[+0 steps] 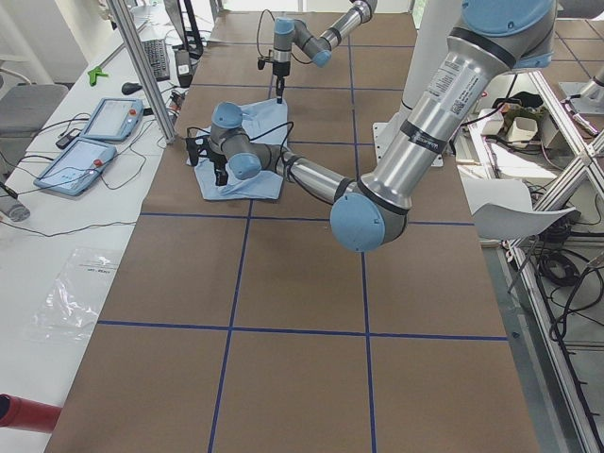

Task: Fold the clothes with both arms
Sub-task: 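Drag the folded shirt with the right gripper toward the robot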

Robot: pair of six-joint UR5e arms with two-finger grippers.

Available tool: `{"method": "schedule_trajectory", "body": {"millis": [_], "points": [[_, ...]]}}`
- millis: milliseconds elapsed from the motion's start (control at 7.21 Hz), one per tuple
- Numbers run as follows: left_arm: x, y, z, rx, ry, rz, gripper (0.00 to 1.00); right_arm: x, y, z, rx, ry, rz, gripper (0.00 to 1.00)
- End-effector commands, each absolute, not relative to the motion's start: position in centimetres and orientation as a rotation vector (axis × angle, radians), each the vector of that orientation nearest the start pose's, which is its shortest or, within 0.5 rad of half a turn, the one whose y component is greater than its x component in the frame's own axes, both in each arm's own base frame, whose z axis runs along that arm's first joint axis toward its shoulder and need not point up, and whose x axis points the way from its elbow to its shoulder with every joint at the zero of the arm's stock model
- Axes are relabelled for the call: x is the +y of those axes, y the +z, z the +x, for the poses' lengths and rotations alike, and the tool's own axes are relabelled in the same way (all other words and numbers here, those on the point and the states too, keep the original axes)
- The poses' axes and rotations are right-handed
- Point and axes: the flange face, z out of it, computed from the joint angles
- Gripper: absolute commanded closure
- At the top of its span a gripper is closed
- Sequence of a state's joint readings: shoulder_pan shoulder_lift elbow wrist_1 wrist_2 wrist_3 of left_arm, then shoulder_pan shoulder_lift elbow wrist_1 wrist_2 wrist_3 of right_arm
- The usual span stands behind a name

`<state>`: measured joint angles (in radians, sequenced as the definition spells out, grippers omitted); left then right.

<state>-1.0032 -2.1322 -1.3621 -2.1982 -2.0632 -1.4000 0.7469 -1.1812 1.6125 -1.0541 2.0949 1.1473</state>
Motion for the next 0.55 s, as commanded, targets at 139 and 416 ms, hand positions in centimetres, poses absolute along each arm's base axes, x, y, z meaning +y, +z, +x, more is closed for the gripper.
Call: {"method": "schedule_trajectory", "body": {"millis": [139, 416], "points": [[-65.6, 35.4, 31.4, 1.057, -0.516, 0.16, 0.0, -41.0, 38.8, -35.1, -1.046, 0.007, 0.086, 1.0], [-65.6, 35.6, 31.4, 1.054, -0.518, 0.159, 0.0, -33.0, 39.2, -31.2, -1.045, -0.052, 0.037, 1.0]]}}
